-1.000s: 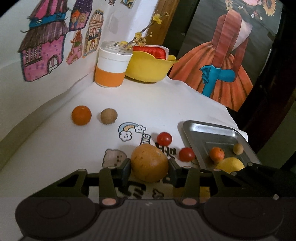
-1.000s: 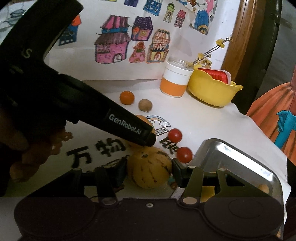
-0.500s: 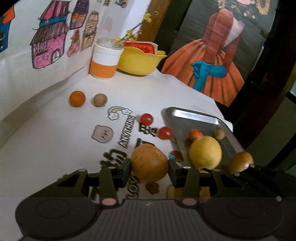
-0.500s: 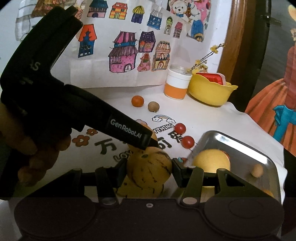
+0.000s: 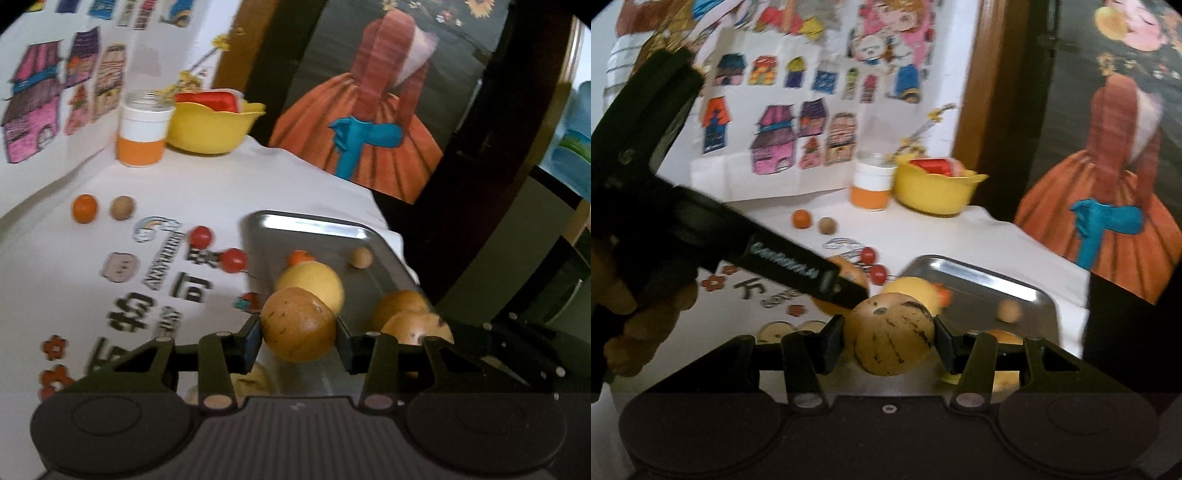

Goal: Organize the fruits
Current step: 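Carry both fruits over the metal tray and open both tools to release them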

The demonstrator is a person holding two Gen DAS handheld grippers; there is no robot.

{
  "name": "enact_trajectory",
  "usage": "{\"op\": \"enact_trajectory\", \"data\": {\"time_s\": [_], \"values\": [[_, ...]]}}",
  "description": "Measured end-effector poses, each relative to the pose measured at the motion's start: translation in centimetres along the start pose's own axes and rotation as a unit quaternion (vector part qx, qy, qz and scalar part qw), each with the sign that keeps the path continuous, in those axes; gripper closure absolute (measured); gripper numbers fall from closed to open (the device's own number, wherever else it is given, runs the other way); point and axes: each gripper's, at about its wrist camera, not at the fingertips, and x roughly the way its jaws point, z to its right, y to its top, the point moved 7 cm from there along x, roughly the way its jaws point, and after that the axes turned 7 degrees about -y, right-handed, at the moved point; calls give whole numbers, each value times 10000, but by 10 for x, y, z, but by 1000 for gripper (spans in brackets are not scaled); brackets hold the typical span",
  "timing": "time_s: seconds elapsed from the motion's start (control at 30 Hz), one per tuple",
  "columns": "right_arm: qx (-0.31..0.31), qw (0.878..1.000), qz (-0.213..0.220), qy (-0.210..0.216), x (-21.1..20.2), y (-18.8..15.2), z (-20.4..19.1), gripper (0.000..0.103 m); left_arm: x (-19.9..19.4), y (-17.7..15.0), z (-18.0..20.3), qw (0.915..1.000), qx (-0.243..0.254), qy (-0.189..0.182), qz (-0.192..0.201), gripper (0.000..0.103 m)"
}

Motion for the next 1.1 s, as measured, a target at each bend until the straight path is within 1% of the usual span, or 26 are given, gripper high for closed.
{"op": "enact_trajectory", "data": {"time_s": [0.13,0.3,0.57,0.8,0.97,1.1], "values": [[160,9995,47,-261,-6,-5,28,50,9,1,19,9999,63,-122,-21,57],[433,9976,125,-523,-5,-7,62,50,23,12,36,9998,108,-175,34,57],[762,9936,207,-805,17,-8,102,50,53,34,46,9998,146,-112,91,57],[862,9932,74,-775,52,-15,116,50,83,48,44,9997,222,-33,-41,57],[911,9931,-32,-742,70,-21,123,50,99,50,45,9991,383,12,-162,57],[969,9927,-116,-713,79,-25,127,50,109,48,46,9983,480,116,-307,57]]}}
